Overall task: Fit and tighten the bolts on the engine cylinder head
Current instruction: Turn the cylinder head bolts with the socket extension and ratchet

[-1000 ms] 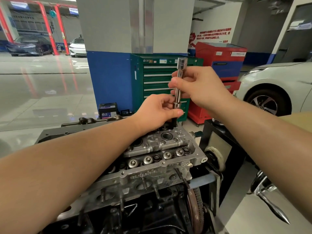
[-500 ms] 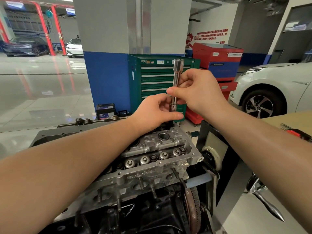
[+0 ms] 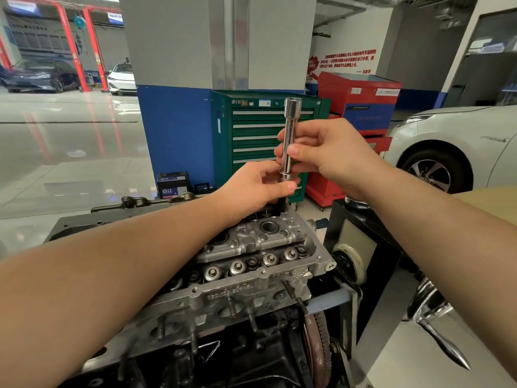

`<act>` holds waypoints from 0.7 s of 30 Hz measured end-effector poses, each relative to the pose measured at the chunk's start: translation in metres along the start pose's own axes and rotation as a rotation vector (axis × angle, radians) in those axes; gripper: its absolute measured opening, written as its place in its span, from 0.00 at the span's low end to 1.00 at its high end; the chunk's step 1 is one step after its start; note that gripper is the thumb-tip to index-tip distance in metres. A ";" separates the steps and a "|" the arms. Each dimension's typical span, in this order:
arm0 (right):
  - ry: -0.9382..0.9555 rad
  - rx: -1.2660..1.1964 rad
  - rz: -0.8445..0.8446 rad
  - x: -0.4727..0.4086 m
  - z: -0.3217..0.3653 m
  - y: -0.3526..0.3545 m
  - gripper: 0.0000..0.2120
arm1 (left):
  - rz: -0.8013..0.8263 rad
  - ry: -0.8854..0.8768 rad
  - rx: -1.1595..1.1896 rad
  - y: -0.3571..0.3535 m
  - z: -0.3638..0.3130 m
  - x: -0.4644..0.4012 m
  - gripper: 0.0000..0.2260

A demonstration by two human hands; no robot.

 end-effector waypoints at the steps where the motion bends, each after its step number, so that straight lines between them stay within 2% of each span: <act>1: 0.024 0.056 -0.046 0.000 0.000 -0.003 0.10 | -0.048 -0.008 -0.035 0.000 -0.001 0.000 0.16; 3: 0.070 0.206 -0.179 0.001 -0.001 -0.010 0.06 | -0.159 -0.031 -0.094 0.003 0.000 -0.002 0.16; 5: 0.078 0.273 -0.298 0.001 -0.002 -0.016 0.05 | -0.222 -0.048 -0.145 0.004 0.000 -0.002 0.15; 7: 0.062 0.270 -0.328 0.001 -0.002 -0.015 0.07 | -0.240 -0.052 -0.180 0.005 0.000 -0.001 0.13; 10: 0.059 0.245 -0.230 -0.002 0.002 -0.006 0.06 | -0.219 -0.070 -0.261 0.003 -0.002 0.000 0.09; 14: -0.019 -0.209 0.023 -0.007 0.005 0.003 0.14 | -0.159 -0.071 -0.264 0.002 -0.006 0.002 0.07; 16: -0.036 -0.220 0.081 -0.008 0.005 0.005 0.15 | -0.129 -0.055 -0.214 0.003 -0.006 0.004 0.08; 18: -0.029 -0.173 0.059 -0.008 0.006 0.007 0.12 | -0.103 -0.035 -0.150 0.002 -0.006 0.005 0.09; 21: -0.032 -0.090 -0.085 -0.007 0.009 0.001 0.07 | -0.094 -0.024 -0.075 0.000 -0.006 0.006 0.09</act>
Point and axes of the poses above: each hand's wrist, its own x-axis away from the middle knuckle, its own y-axis out of the back of the hand, z = x × y, the point moved 1 cm from there along -x, towards the middle knuckle, and after that the axes turned 2 degrees about -z, right-handed, at the moved point
